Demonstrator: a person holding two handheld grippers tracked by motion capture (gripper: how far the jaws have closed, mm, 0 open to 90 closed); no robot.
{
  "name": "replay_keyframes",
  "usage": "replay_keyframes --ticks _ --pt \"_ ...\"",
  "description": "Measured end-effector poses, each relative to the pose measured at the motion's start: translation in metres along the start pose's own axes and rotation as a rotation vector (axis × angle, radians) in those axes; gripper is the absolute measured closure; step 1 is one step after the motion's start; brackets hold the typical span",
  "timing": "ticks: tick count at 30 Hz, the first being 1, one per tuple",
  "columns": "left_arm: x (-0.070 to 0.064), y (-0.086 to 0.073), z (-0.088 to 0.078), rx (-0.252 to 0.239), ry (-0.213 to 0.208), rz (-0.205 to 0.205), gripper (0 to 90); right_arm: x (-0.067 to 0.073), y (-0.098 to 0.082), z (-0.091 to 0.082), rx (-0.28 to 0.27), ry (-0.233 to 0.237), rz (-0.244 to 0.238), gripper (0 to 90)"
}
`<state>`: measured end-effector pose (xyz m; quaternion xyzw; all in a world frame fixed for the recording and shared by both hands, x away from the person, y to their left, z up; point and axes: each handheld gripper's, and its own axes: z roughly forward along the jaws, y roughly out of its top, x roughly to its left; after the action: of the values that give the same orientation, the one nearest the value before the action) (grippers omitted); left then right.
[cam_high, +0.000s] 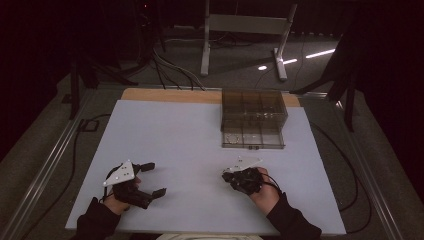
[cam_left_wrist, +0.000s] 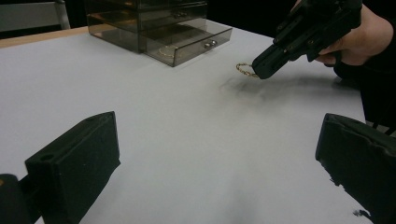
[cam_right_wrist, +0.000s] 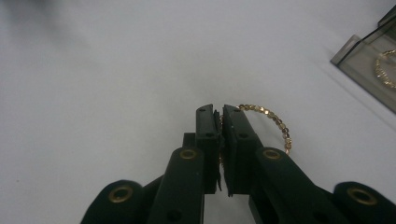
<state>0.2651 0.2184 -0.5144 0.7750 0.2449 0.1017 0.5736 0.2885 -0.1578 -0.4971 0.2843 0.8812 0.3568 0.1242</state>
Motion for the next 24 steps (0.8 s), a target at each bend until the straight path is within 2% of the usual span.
replay_keyframes --ticks 16,24 --pt "0.000 0.000 0.000 0.001 0.000 -0.002 0.7 -0.009 0.015 -0.007 -0.034 -0.019 -0.005 85.8" --pt "0.000 -0.001 0.001 0.009 -0.002 0.001 0.7 -0.018 0.022 -0.010 -0.051 -0.029 0.011 85.8"
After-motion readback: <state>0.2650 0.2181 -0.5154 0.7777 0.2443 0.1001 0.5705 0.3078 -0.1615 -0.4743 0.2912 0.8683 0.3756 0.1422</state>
